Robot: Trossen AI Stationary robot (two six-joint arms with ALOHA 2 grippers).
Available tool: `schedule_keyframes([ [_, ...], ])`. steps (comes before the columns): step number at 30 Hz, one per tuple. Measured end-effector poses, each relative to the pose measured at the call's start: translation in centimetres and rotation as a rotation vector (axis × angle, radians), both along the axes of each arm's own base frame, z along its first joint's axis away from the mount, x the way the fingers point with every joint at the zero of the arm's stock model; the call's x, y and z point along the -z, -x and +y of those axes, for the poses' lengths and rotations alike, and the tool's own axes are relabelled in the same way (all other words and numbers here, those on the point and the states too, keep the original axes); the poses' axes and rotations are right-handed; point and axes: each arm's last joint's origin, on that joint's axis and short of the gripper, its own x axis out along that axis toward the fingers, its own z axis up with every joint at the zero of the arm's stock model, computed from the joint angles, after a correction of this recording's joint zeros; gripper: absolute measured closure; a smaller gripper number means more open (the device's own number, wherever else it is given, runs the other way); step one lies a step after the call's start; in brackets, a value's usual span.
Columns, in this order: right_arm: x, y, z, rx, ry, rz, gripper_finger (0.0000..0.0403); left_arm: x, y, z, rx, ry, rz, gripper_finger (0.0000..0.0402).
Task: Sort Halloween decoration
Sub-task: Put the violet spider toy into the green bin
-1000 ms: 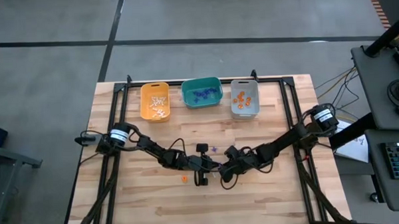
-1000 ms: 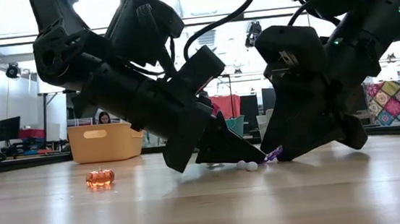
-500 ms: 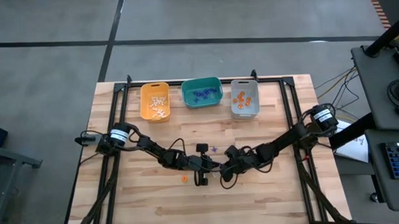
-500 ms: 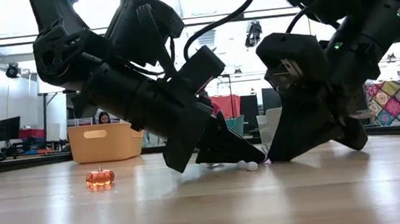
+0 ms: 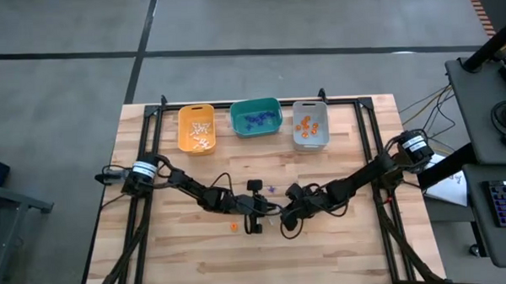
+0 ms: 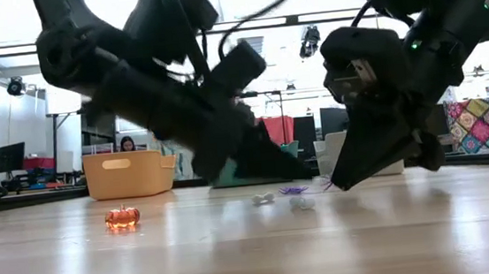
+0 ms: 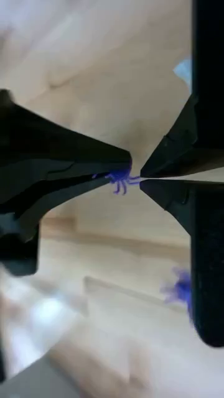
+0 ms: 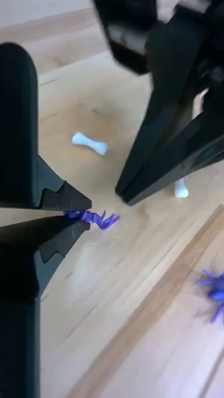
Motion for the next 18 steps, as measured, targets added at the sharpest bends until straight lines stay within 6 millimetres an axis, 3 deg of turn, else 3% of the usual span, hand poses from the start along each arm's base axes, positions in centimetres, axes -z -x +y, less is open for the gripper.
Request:
schedule_keyframes([
  [5,-1.2,0.0,-0.6,-0.025,0.034,-0.026,0.0394,-1.8,0.9,0.3,-0.007,-0.005,-0.017,0.0402],
  [11,-2.8,-0.2,-2.3,-0.046,0.105,-0.070,0.0394,-5.9,1.9,0.5,0.001,-0.018,-0.119,0.0402],
  [18,-5.4,-0.5,-6.4,-0.027,0.217,-0.141,0.0394,-9.6,6.2,0.9,0.016,0.020,-0.211,0.0402],
])
